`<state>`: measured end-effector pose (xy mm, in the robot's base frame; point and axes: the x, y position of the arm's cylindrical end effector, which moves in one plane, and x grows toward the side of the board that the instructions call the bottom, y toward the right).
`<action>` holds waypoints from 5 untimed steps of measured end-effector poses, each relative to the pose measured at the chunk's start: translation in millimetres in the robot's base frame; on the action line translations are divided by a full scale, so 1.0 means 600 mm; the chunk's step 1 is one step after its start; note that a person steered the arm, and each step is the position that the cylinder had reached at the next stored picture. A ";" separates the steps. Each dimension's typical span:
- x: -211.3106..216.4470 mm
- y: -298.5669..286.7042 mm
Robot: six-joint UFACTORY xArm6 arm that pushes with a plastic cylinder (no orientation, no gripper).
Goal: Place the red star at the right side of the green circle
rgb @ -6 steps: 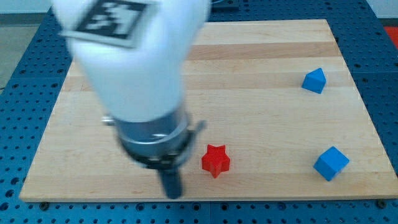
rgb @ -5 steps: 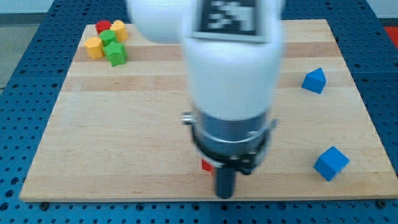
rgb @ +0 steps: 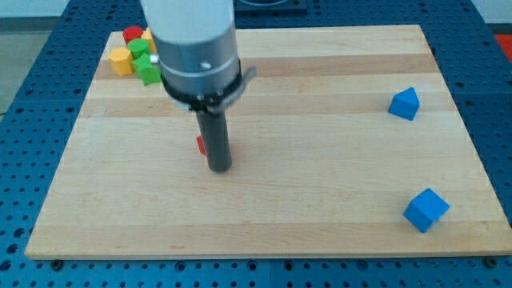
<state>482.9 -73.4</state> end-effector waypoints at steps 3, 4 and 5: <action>-0.241 -0.106; -0.292 -0.122; -0.316 -0.127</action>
